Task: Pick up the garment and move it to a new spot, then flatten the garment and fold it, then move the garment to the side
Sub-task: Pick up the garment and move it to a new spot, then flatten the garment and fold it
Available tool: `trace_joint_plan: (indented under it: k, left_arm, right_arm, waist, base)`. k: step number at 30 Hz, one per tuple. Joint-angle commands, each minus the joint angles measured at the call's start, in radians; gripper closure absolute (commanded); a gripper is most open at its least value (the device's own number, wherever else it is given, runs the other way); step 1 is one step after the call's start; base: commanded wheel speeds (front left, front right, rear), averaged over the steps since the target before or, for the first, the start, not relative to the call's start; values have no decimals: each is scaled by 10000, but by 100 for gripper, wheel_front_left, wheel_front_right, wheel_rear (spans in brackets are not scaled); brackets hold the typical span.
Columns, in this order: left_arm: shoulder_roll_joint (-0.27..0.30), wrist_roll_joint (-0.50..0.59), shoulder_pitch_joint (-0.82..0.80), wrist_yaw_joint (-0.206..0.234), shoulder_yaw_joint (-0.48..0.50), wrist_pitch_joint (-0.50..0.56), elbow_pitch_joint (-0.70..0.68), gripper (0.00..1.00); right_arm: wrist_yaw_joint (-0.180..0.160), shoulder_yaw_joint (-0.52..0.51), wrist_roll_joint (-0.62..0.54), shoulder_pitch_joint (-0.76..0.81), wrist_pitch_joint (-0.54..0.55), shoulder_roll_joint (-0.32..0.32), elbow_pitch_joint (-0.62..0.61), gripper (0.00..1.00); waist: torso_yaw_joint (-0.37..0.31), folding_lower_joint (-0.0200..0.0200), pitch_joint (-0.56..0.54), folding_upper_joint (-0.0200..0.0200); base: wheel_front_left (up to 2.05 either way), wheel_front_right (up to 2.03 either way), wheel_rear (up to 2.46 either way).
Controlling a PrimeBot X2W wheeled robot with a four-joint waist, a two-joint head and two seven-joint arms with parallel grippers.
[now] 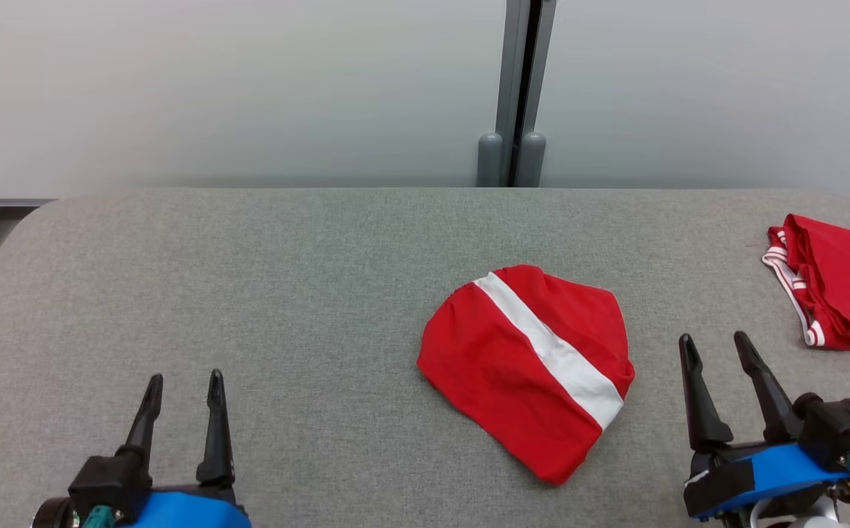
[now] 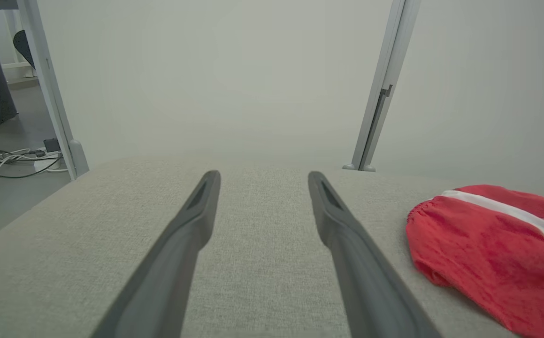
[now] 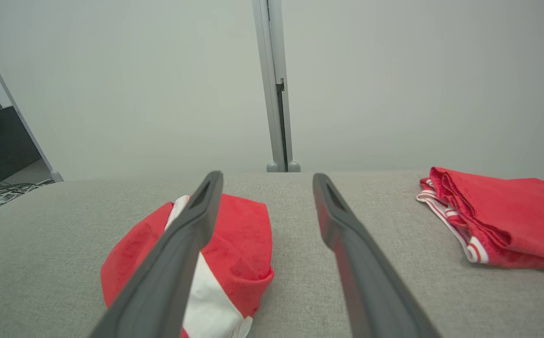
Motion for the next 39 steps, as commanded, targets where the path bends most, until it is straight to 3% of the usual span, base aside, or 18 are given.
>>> trace_joint_plan:
  k: [1, 14, 39]
  left_arm:
    - [-31, 106, 119, -15, 86, -40, 87, 0]
    - [-63, 378, 258, -405, 274, 1, 1123, 0]
    - [15, 76, -86, -408, 29, 479, 852, 0]
  right_arm:
    - [5, -23, 97, 186, -17, -20, 48, 0]
    - [5, -128, 245, 836, 167, -20, 386, 0]
    - [5, 251, 439, 628, 1, -20, 530, 0]
  waist:
    - [0, 0, -34, 0]
    - [-78, 0, -579, 0]
    - [-248, 0, -499, 0]
  base:
    - [0, 0, 0]
    - [0, 0, 0]
    - [0, 0, 0]
